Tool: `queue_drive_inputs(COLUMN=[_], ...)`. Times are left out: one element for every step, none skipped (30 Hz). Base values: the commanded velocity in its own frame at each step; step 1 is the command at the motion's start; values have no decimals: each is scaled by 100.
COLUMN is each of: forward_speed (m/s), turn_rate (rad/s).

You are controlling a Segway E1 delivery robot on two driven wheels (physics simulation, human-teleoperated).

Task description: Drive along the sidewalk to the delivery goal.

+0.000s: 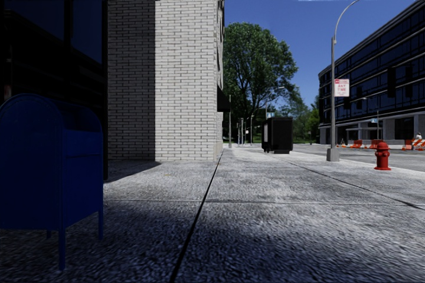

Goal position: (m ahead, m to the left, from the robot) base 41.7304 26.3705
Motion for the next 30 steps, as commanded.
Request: queue_drive_inputs(forward_speed=[200, 200, 200, 200, 200, 200, 200, 200, 200, 200, 200, 200, 200, 200, 200, 200, 200, 200, 200, 200, 200, 200, 200, 200, 200, 200, 200, 200, 200, 200], turn_rate=[-30, -30, -30, -30, -30, -30, -30, -30, -30, -30, -30, -30, -30, -30, -30, -30, -30, -30, -30, -28, -28, -28, -28, -26, -26, -26, -24, -7, 0, 0])
